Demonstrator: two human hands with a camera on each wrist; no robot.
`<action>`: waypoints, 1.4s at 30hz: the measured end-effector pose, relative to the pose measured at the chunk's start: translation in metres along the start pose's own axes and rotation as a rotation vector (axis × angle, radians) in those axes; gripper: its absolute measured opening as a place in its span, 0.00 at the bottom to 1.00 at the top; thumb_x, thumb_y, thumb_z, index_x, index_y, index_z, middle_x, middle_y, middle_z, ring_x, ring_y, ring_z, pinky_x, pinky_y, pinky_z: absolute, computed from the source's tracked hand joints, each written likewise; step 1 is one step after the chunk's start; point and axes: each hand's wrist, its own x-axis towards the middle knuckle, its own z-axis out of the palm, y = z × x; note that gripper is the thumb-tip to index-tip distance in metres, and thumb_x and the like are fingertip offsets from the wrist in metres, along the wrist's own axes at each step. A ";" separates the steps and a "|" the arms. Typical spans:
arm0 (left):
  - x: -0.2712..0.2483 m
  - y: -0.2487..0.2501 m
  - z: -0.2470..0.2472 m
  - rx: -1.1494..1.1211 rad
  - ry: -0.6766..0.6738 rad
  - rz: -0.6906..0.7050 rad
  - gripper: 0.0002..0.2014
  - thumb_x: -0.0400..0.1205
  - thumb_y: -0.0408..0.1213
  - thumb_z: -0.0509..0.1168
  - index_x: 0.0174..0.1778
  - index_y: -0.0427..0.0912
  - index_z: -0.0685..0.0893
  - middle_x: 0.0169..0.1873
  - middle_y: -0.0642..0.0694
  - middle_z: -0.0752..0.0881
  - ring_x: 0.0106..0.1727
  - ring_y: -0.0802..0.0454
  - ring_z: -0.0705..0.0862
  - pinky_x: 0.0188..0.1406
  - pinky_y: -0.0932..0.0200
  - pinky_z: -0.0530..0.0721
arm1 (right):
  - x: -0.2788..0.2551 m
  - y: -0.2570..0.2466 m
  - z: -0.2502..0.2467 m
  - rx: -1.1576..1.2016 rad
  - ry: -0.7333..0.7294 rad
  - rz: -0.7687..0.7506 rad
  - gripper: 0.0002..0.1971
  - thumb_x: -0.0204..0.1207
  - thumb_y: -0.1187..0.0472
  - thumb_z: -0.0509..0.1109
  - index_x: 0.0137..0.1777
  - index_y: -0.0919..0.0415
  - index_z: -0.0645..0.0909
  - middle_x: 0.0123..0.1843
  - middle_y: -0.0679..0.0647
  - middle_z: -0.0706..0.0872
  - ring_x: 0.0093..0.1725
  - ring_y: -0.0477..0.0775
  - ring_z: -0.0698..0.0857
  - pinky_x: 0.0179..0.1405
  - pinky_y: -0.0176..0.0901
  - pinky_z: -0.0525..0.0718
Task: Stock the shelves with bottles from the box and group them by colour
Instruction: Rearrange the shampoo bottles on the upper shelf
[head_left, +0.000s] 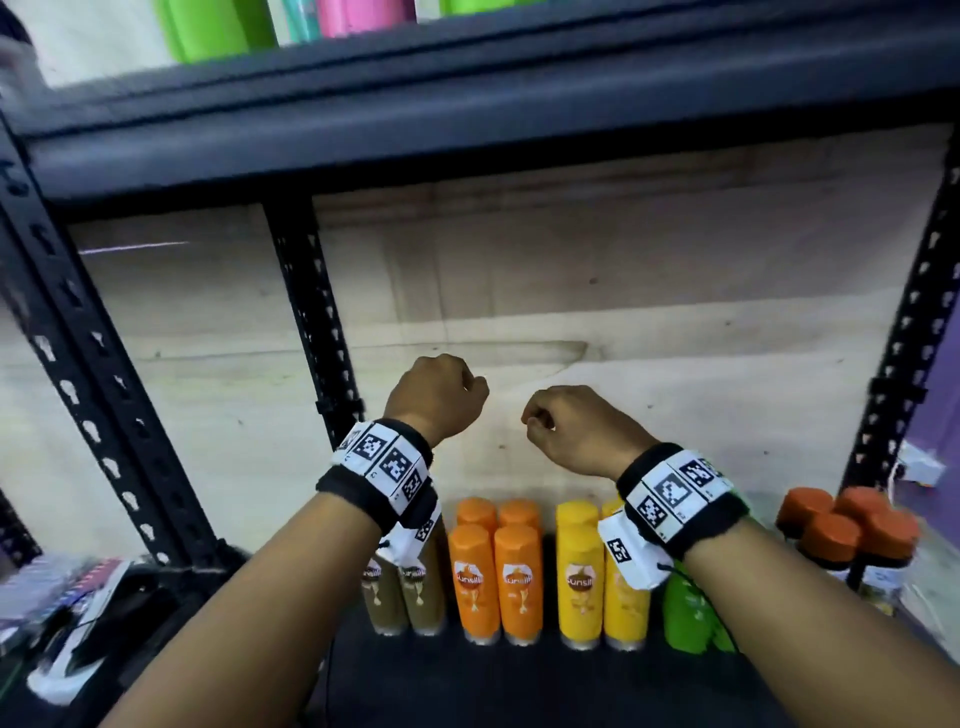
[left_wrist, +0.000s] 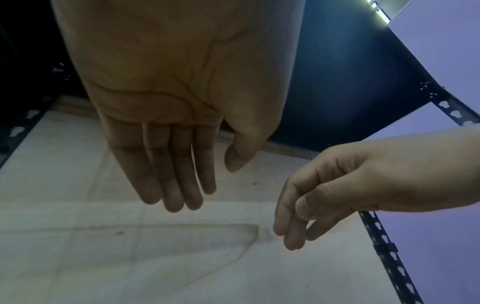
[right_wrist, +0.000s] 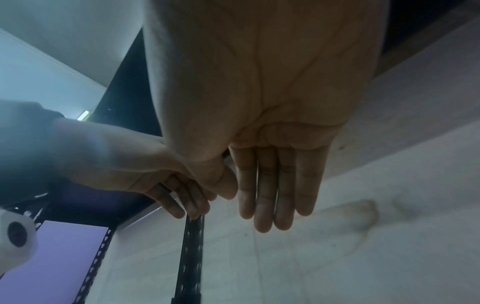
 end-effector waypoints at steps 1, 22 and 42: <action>0.005 0.005 -0.011 0.010 -0.012 0.007 0.15 0.85 0.48 0.60 0.51 0.43 0.88 0.56 0.41 0.88 0.59 0.40 0.84 0.58 0.51 0.84 | 0.006 -0.006 -0.014 -0.003 -0.011 0.010 0.12 0.82 0.55 0.63 0.56 0.56 0.87 0.56 0.51 0.88 0.57 0.53 0.84 0.56 0.48 0.84; -0.082 0.079 -0.203 0.096 -0.162 -0.190 0.18 0.86 0.50 0.62 0.47 0.39 0.88 0.50 0.36 0.90 0.56 0.37 0.87 0.48 0.56 0.81 | -0.059 -0.140 -0.227 0.041 -0.204 -0.206 0.14 0.80 0.53 0.59 0.53 0.51 0.87 0.58 0.47 0.88 0.59 0.52 0.83 0.55 0.46 0.80; -0.014 0.032 -0.376 -0.084 0.476 -0.036 0.33 0.84 0.50 0.68 0.80 0.37 0.66 0.68 0.31 0.75 0.67 0.26 0.79 0.66 0.36 0.78 | 0.052 -0.273 -0.312 0.248 0.346 -0.134 0.35 0.84 0.53 0.66 0.87 0.60 0.58 0.81 0.61 0.67 0.77 0.63 0.73 0.76 0.51 0.71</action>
